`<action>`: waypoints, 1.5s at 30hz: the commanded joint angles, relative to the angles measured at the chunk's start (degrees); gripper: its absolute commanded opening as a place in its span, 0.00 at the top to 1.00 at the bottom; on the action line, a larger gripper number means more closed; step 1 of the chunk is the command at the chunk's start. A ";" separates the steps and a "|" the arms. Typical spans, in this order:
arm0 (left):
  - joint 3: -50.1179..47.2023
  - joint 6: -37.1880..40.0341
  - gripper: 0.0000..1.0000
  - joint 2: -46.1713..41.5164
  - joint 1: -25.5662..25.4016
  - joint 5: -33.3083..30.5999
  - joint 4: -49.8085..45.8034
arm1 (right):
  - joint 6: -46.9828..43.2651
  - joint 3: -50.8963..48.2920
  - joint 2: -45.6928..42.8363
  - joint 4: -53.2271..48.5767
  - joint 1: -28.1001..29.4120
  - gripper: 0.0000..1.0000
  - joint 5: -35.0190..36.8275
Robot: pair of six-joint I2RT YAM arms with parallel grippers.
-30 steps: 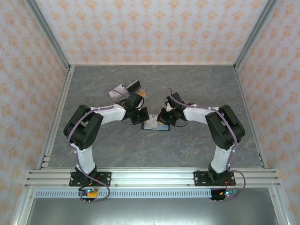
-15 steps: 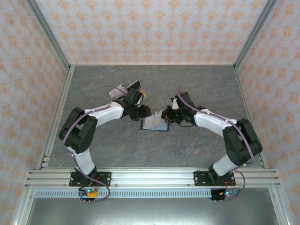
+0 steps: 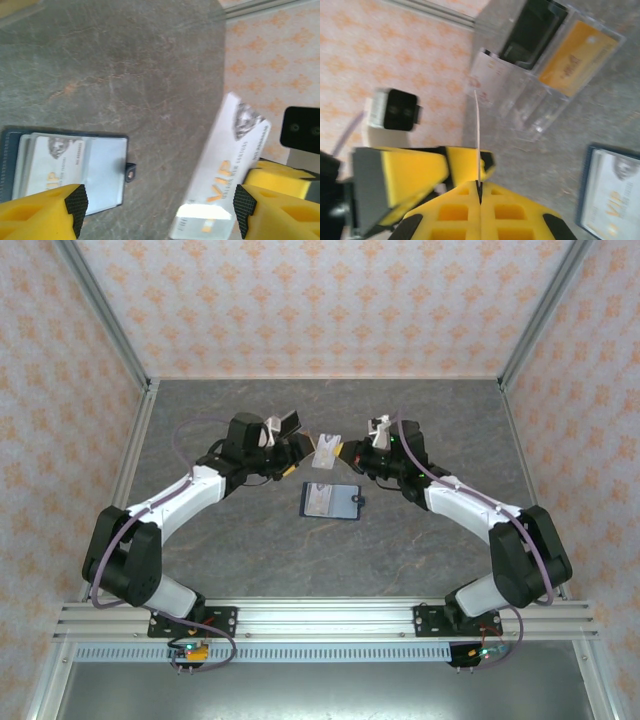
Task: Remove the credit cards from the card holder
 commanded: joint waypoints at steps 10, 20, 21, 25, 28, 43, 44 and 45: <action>-0.21 -4.93 0.32 -1.89 2.81 11.17 12.50 | 13.29 2.75 5.71 19.87 -0.03 1.00 -3.02; -0.34 -2.30 0.78 -1.98 3.73 11.98 13.13 | 13.78 2.79 7.45 19.87 -0.10 1.00 -3.50; -0.44 -2.02 0.83 -2.06 3.72 11.92 13.02 | 13.68 2.74 7.40 19.80 -0.03 1.00 -3.42; -0.40 -0.42 0.95 -2.49 3.90 11.63 11.48 | 12.99 3.19 7.79 18.52 -0.04 1.00 -3.50; -0.03 1.58 1.00 -3.28 4.08 10.87 8.89 | 11.91 4.01 8.11 16.65 -0.04 0.97 -4.00; 12.65 36.00 1.00 -5.94 5.89 -15.35 -25.19 | -17.76 5.02 -0.93 -20.19 -0.60 0.18 14.83; 13.27 37.69 1.00 -5.74 5.99 -17.47 -26.15 | -19.24 4.90 -1.07 -21.53 -0.63 0.18 15.99; 13.65 39.31 1.00 -5.59 6.01 -19.45 -26.68 | -20.38 4.89 -0.99 -22.84 -0.64 0.17 17.23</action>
